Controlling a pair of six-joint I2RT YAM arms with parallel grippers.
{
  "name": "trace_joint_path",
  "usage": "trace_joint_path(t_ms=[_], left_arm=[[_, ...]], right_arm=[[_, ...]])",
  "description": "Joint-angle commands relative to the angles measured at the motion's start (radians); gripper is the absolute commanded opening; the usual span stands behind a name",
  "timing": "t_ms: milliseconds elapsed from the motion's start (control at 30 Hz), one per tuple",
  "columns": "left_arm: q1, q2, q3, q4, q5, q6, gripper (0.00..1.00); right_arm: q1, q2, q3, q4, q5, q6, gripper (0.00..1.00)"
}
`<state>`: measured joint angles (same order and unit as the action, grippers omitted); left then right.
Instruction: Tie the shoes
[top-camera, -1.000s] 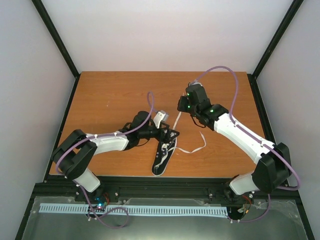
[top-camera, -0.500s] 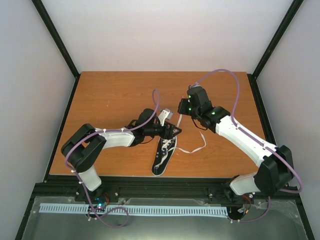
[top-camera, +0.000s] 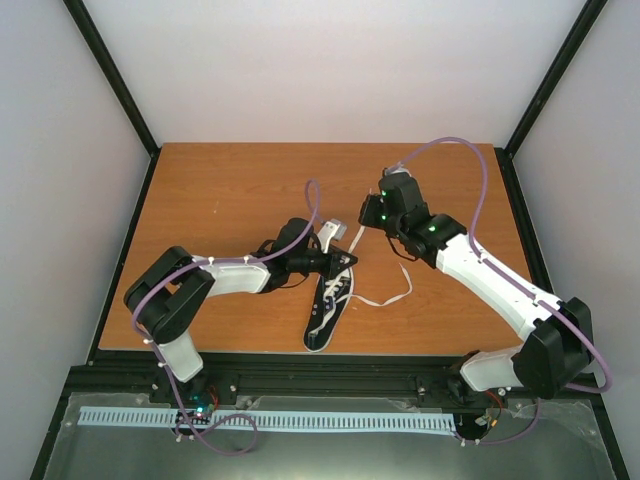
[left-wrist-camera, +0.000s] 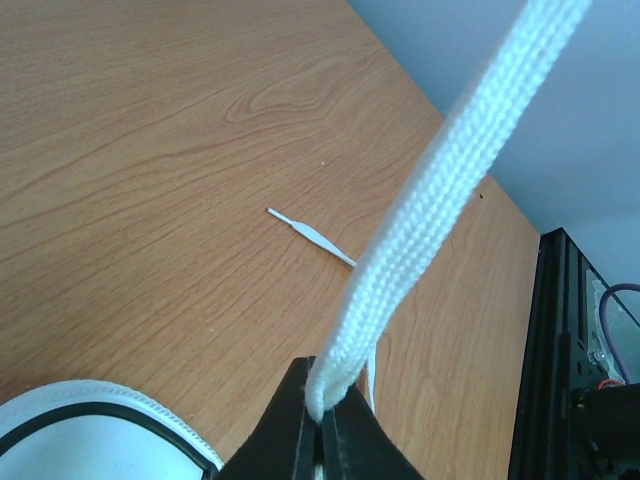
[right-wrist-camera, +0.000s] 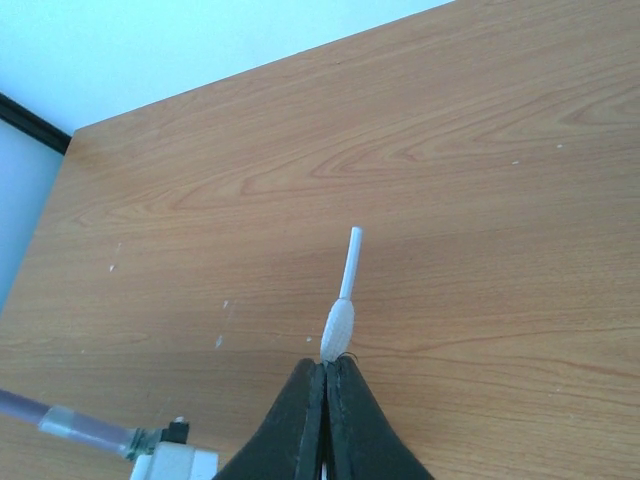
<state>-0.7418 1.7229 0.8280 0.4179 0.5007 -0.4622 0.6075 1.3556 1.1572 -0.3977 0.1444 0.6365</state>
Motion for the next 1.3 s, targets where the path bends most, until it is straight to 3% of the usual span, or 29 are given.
trace_joint_path(t_ms=[0,67,133,167,233,433,633,867,933,1200,1267], left_arm=[[-0.008,-0.057,0.0,-0.019,-0.019,-0.001,0.01],[-0.007,-0.095,-0.013,-0.05,-0.034,-0.001,0.01],[-0.003,-0.117,-0.02,-0.094,-0.04,0.004,0.01],[-0.002,-0.125,-0.022,-0.119,-0.038,0.006,0.01],[0.007,-0.132,-0.024,-0.159,-0.017,0.014,0.01],[0.019,-0.136,-0.041,-0.197,0.042,0.044,0.01],[0.021,-0.127,-0.065,-0.151,0.055,0.054,0.01],[0.021,-0.152,-0.125,-0.073,0.076,0.052,0.06],[0.021,-0.149,-0.12,-0.081,0.084,0.058,0.06],[0.021,-0.15,-0.1,-0.128,0.094,0.094,0.07],[0.022,-0.141,-0.093,-0.133,0.104,0.098,0.08]], right_arm=[[-0.003,0.003,-0.028,-0.017,0.068,0.003,0.05],[-0.019,0.01,-0.051,-0.032,0.076,0.003,0.25],[-0.038,0.015,-0.086,-0.055,0.08,0.009,0.6],[-0.046,0.015,-0.107,-0.075,0.087,0.012,0.72],[-0.054,0.017,-0.151,-0.132,0.112,0.02,0.8],[-0.065,-0.018,-0.327,-0.23,0.15,0.055,0.83],[-0.097,0.004,-0.446,-0.167,0.026,0.09,0.79],[-0.098,0.103,-0.454,-0.128,0.022,0.098,0.64],[-0.098,0.119,-0.453,-0.106,0.016,0.094,0.56],[-0.099,0.07,-0.448,-0.132,0.032,0.064,0.04],[-0.098,0.013,-0.448,-0.146,0.027,0.053,0.03]])
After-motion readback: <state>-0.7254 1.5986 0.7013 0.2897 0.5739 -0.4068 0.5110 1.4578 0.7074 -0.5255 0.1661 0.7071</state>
